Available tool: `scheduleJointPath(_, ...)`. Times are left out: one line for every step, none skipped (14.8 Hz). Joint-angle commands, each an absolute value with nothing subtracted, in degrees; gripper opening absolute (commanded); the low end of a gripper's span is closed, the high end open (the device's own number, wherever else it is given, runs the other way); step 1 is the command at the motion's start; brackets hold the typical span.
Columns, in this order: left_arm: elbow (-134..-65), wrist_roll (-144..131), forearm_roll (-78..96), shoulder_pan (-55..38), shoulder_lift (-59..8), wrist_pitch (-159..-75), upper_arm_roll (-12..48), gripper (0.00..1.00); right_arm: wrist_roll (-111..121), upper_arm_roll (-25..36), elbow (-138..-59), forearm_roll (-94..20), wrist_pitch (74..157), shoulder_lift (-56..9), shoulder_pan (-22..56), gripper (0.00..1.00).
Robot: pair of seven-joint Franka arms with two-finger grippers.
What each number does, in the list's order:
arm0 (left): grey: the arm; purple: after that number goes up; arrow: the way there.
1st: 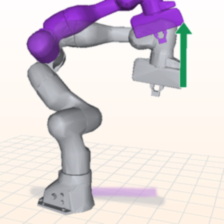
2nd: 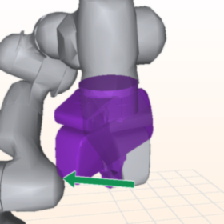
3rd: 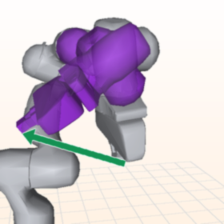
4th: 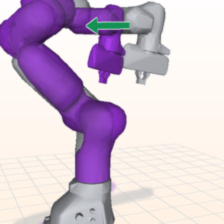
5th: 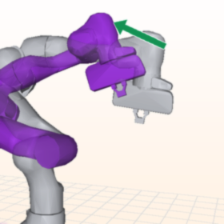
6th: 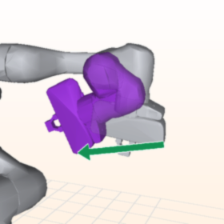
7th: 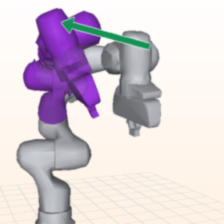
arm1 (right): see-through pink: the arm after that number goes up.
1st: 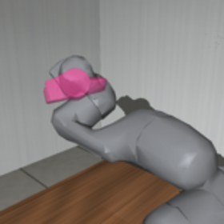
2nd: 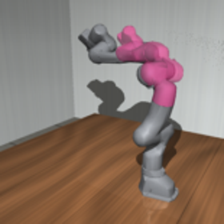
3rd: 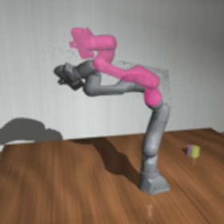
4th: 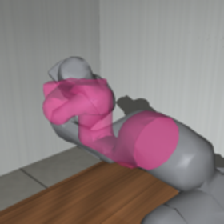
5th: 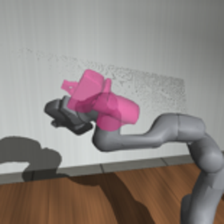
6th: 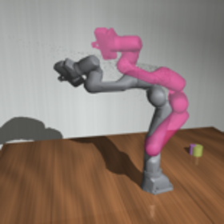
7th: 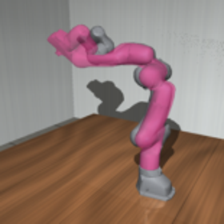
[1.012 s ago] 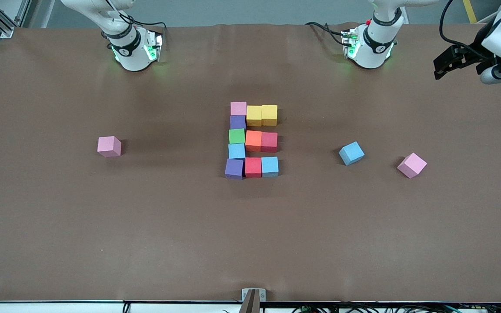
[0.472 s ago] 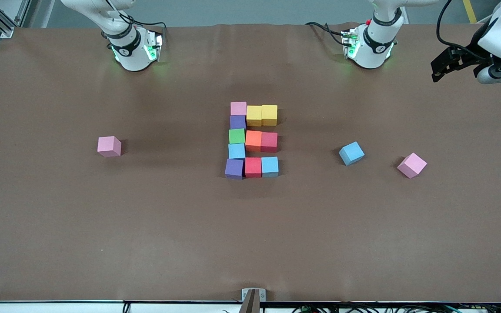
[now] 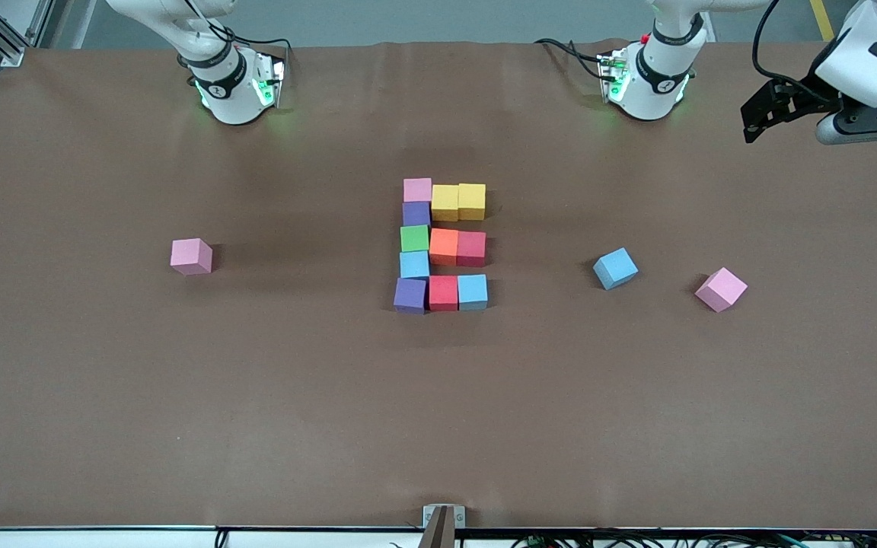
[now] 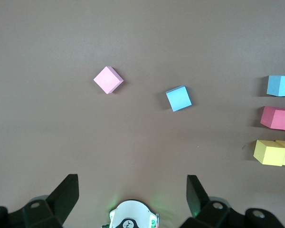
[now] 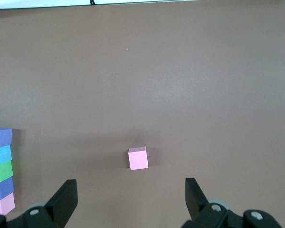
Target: Arrange 11 blocks into digit 3
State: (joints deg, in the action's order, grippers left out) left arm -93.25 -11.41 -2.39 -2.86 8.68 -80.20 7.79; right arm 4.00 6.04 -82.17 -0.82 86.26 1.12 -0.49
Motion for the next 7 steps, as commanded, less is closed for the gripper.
scheduleJointPath(-94.31,-10.63,-2.11,-2.64,9.76,-81.21,7.65,1.0,4.31,6.06,-81.74,-0.53,86.13,0.97,-0.53,1.0)
scheduleJointPath(-94.31,-10.63,-2.2,-2.64,9.58,-81.21,7.65,1.0,4.31,6.06,-81.74,-0.53,86.13,0.97,-0.53,1.0)
scheduleJointPath(-94.31,-10.63,-2.2,-2.46,9.49,-81.21,7.73,1.0,4.31,6.06,-81.65,-0.53,86.13,0.97,-0.53,1.0)
scheduleJointPath(-94.31,-10.63,-2.11,-2.37,9.41,-81.21,7.73,1.0,4.31,6.06,-81.74,-0.53,86.13,0.97,-0.53,1.0)
scheduleJointPath(-94.39,-10.63,-2.02,-2.37,9.4,-81.21,7.65,1.0,4.39,6.06,-81.65,-0.53,86.13,0.97,-0.53,1.0)
scheduleJointPath(-94.48,-10.63,-2.02,-2.37,9.32,-81.21,7.73,1.0,4.39,6.06,-81.74,-0.53,86.13,0.97,-0.53,1.0)
scheduleJointPath(-94.4,-10.63,-2.02,-2.29,9.4,-81.21,7.65,1.0,4.39,6.06,-81.65,-0.44,86.13,0.97,-0.53,1.0)
